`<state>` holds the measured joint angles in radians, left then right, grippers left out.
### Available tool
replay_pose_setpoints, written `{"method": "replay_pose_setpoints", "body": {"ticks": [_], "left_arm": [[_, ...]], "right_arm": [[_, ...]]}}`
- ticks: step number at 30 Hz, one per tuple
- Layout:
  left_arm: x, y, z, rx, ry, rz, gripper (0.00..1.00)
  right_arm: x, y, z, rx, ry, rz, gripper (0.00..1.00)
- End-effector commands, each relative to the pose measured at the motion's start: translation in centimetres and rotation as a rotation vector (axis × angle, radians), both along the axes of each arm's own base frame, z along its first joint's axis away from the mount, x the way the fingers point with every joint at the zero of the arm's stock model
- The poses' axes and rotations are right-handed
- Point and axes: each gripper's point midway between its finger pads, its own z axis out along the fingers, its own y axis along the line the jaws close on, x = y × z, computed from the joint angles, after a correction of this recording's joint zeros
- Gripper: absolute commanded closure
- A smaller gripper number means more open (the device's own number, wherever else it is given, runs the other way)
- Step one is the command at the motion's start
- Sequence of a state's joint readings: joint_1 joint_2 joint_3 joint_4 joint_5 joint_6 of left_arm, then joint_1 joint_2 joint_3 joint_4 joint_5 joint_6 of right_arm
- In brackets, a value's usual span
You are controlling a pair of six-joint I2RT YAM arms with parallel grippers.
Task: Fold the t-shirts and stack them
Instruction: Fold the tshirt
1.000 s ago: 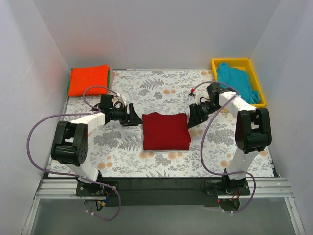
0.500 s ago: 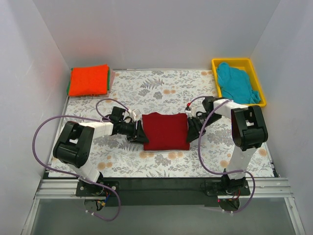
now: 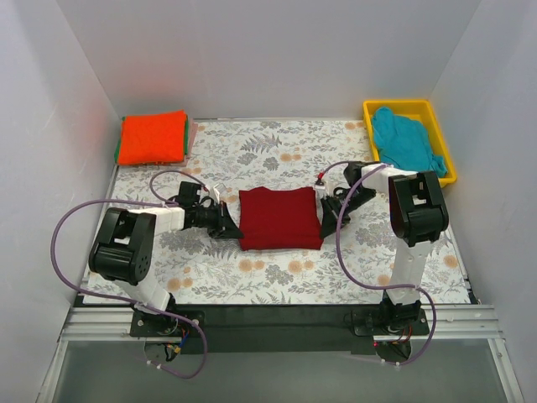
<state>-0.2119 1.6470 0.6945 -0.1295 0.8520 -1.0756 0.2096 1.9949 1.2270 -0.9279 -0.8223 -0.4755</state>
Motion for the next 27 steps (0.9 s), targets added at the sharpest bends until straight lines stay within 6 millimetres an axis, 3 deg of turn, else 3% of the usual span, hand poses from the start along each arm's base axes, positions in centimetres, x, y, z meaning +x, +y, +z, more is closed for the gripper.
{"method": "replay_pose_setpoints", "body": {"ticks": [1,2,3,4,5,9,11,12,14,15,16,18,19,20,22,23,26,27], "left_arm": [[0.6,0.8,-0.5,0.024,-0.020,0.008,1.00],[0.5,0.5,-0.4,0.011,-0.015,-0.007,1.00],[0.6,0.4,0.3,0.000,-0.006,-0.026,0.82],[0.7,0.4,0.7,0.001,-0.038,-0.058,0.75],[1.1,0.7,1.6,0.004,-0.071,-0.061,0.70],[3.0,1.6,6.8,-0.098,-0.251,-0.050,0.56],[3.8,1.0,8.7,-0.151,-0.289,-0.050,0.51],[5.1,0.4,9.4,-0.173,-0.353,-0.049,0.50],[7.4,-0.4,10.2,-0.193,-0.382,-0.027,0.50],[8.6,-1.1,10.9,-0.220,-0.386,-0.014,0.50],[9.6,-1.5,9.6,-0.229,-0.341,-0.001,0.50],[12.4,-2.6,10.3,-0.250,-0.364,0.034,0.50],[13.3,-2.8,10.1,-0.256,-0.360,0.052,0.50],[14.1,-2.9,8.4,-0.256,-0.318,0.070,0.50],[16.2,-3.0,7.8,-0.255,-0.321,0.119,0.50],[16.8,-3.0,5.6,-0.239,-0.275,0.133,0.51],[18.0,-3.2,3.3,-0.224,-0.230,0.131,0.53],[18.0,-3.1,1.1,-0.206,-0.172,0.139,0.53]], "right_arm": [[-0.9,-1.0,-1.0,-0.049,0.005,0.036,0.99],[-1.6,-1.2,-1.0,-0.051,0.019,0.041,0.98],[-1.6,-1.2,-0.8,-0.048,0.008,0.048,0.86],[-1.3,-1.3,0.2,-0.040,-0.022,0.057,0.72],[-0.9,-1.2,1.5,-0.029,-0.038,0.061,0.53],[2.5,-0.7,7.4,0.062,-0.245,0.049,0.32],[4.0,0.5,9.7,0.135,-0.320,0.037,0.22],[5.1,1.6,11.4,0.210,-0.338,0.010,0.21],[7.2,3.3,12.3,0.309,-0.297,-0.043,0.24],[8.0,3.9,12.4,0.346,-0.278,-0.055,0.26],[9.4,4.5,11.9,0.377,-0.244,-0.067,0.29],[10.8,5.6,11.8,0.442,-0.195,-0.082,0.38],[12.0,6.3,10.6,0.448,-0.183,-0.081,0.42],[12.6,6.4,10.0,0.442,-0.172,-0.089,0.49],[14.2,6.7,7.7,0.424,-0.167,-0.098,0.54],[14.8,6.7,6.5,0.382,-0.150,-0.122,0.59],[17.0,6.4,2.4,0.297,-0.171,-0.162,0.65],[17.5,6.4,1.6,0.279,-0.160,-0.181,0.67]]}}
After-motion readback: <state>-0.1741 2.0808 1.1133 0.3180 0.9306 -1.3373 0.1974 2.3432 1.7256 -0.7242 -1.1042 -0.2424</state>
